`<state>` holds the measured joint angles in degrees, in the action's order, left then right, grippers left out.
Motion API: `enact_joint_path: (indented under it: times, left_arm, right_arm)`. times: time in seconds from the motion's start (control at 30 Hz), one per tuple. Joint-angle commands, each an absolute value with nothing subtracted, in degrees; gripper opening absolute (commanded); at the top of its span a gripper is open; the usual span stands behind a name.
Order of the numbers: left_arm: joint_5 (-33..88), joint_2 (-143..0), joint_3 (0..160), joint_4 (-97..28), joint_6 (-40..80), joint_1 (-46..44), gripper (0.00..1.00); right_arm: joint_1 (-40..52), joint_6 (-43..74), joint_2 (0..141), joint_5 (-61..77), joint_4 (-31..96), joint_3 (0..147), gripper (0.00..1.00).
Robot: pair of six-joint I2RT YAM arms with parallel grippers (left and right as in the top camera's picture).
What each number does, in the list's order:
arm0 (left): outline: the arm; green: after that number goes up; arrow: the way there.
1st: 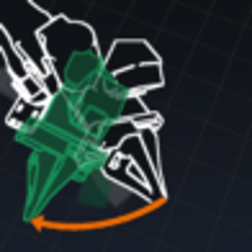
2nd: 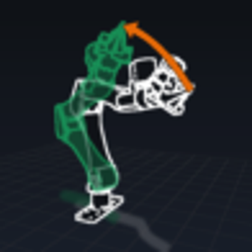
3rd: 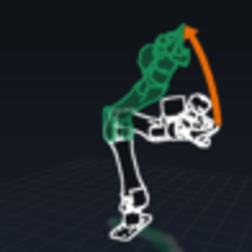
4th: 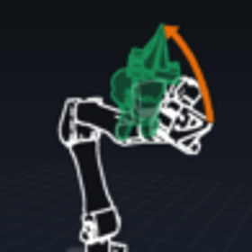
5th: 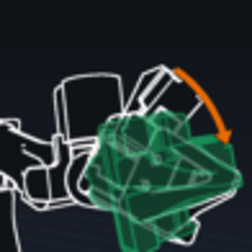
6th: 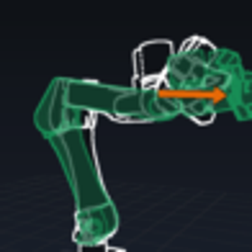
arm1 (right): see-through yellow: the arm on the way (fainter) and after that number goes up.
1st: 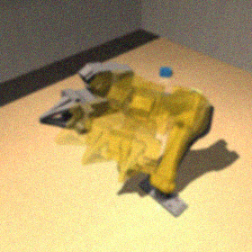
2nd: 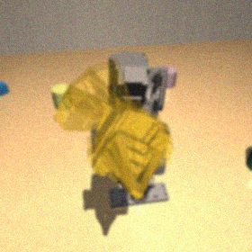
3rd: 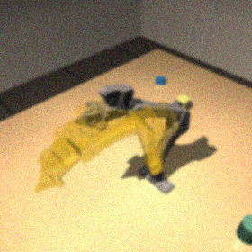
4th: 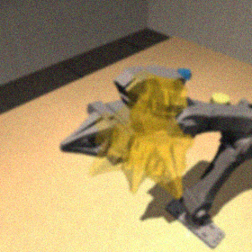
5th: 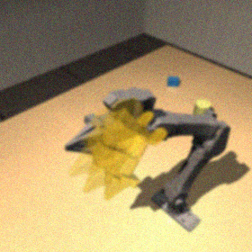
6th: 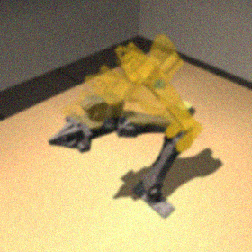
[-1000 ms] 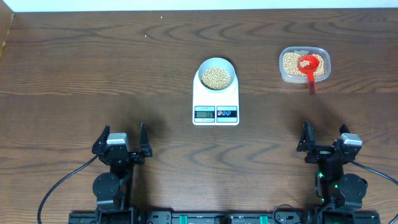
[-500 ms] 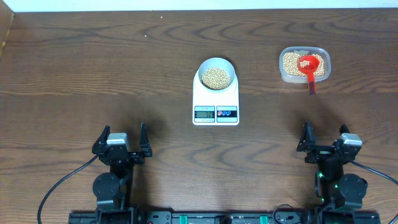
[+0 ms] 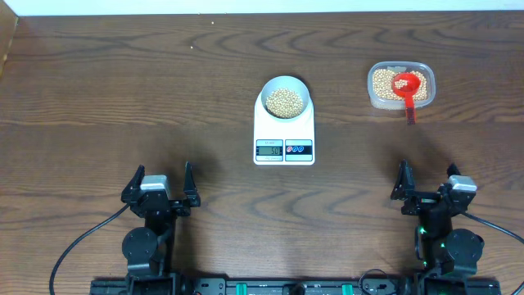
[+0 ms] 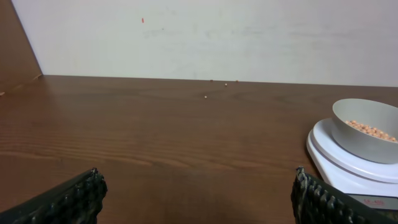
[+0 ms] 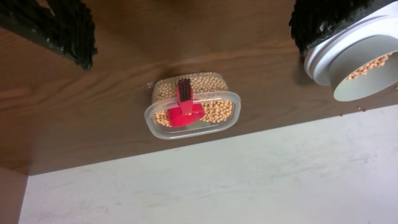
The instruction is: Scoop item into bowl and weigh 50g on scale
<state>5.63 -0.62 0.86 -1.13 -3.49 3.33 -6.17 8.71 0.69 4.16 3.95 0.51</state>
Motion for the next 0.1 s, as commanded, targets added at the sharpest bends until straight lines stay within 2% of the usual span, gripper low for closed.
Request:
enact_joint_path:
  times: [0.0,0.07]
  left_arm:
    - [6.15,-0.27,0.23,-3.60,-4.49,3.57,0.97]
    - [6.15,-0.27,0.23,-3.60,-4.49,3.57,0.97]
  right_arm:
    - [-5.93,8.71,0.27,3.77,4.03,0.32,0.99]
    - [-5.93,8.71,0.27,3.75,4.03,0.30,0.99]
